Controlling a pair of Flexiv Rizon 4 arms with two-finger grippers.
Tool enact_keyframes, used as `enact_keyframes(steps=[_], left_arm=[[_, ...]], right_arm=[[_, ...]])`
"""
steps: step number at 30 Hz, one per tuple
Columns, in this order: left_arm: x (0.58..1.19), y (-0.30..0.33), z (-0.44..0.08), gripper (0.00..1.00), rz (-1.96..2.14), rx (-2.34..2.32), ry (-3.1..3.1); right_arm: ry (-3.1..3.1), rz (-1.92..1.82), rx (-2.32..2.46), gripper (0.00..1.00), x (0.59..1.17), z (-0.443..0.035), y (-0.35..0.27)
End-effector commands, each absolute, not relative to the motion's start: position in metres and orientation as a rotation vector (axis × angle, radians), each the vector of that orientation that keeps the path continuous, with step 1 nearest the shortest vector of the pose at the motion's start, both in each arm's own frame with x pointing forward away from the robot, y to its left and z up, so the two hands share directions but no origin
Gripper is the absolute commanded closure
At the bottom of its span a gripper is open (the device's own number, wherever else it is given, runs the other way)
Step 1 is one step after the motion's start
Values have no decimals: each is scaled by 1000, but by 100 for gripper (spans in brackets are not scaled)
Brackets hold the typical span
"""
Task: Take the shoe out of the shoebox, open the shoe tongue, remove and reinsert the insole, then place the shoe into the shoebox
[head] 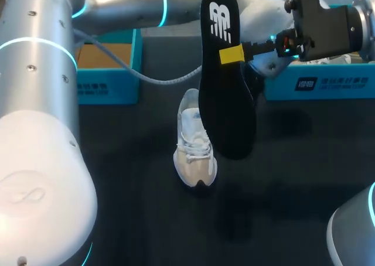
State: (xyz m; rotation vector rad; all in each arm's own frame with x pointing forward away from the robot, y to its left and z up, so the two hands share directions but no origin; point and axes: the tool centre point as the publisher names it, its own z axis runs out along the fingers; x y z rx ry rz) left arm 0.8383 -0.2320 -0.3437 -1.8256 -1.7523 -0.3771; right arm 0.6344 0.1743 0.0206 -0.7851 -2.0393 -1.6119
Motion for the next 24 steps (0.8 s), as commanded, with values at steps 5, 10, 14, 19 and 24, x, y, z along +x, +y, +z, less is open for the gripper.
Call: enact_keyframes(steps=[5,10,14,19,24], left_arm=[[842,-215,-301,0,-295,-1974,-1867],[843,-210,-275,0,-223,-2103,-1893],[840,-205,-262,0,-187,-2150,-1893],[840,-205,-262,0,-187,-2150,-1893],[840,-205,-262,0,-187,-2150,-1893]], right_arm=[[-2042,-1605,-785,100,638,21,179],[-2042,-1605,-785,100,638,21,179],[-2042,-1605,-785,100,638,21,179],[-2042,-1605,-785,100,638,21,179],[-2042,-1605,-785,100,638,21,179]])
